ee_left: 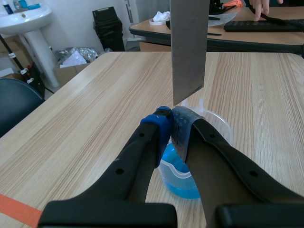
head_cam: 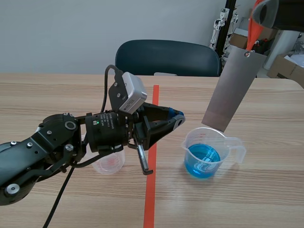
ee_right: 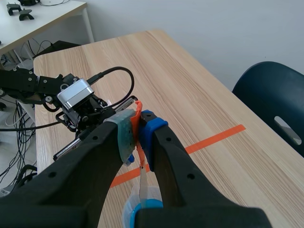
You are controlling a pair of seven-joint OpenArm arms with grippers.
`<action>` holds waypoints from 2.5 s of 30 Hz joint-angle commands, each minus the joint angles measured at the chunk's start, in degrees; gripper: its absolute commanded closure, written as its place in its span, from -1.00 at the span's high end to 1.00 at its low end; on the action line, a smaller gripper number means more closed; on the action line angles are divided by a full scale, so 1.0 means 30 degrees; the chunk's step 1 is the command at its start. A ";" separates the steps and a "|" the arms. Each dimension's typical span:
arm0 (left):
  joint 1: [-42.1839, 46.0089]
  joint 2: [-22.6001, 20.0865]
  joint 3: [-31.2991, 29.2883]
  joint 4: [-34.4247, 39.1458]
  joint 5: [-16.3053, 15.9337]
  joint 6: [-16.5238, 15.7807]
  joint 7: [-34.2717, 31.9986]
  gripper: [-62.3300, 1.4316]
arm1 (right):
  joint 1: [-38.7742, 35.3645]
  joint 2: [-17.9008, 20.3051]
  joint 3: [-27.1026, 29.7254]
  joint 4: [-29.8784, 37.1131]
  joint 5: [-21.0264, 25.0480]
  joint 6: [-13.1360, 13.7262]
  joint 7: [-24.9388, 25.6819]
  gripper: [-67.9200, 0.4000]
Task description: Do the redox reaction experiment. move the plate over the left beaker
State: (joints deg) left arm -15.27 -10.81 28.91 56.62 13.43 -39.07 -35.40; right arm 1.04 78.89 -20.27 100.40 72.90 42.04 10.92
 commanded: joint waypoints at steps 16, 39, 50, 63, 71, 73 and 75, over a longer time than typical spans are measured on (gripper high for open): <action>-0.0248 -0.0015 -0.0051 0.0153 -0.0270 0.0109 -0.0328 -0.87 | 0.0182 0.0306 0.0153 0.0182 0.0284 0.0226 0.0350 -0.98; -0.0153 -0.0831 -0.0051 0.0153 -0.0576 0.0109 -0.0838 -0.87 | 0.0182 0.0299 0.0153 0.0182 0.0284 0.0226 0.0350 -0.98; 0.1690 -0.4495 -0.0051 0.0270 -0.1566 0.0102 -0.4459 -0.24 | 0.0182 0.0240 0.0153 0.0182 0.0291 0.0226 0.0590 -0.98; 0.7104 -1.1162 -0.1982 0.2907 -0.4626 0.0109 -0.7410 0.48 | 0.0313 -0.0488 0.0153 0.0474 -0.0597 0.0226 0.0641 -0.98; 1.1635 -1.3427 -0.4218 0.3169 -0.5836 0.0117 -0.7832 0.88 | 0.0525 -0.0495 0.0153 0.1734 -0.0736 0.0226 0.0401 -0.98; 1.2845 -1.3639 -0.4823 0.3162 -0.5836 0.0197 -0.8437 0.92 | 0.0823 -0.0634 0.0153 0.2040 -0.0729 0.0138 0.0015 -0.98; 1.4054 -1.3668 -0.5559 0.3162 -0.5836 0.0401 -0.9122 0.98 | 0.1195 -0.1093 0.0153 0.2229 -0.0729 0.0138 -0.0699 -0.98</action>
State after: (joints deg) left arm 26.37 -52.05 12.97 65.84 -3.49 -37.85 -61.39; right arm 2.96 76.34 -20.27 106.85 69.87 42.04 8.36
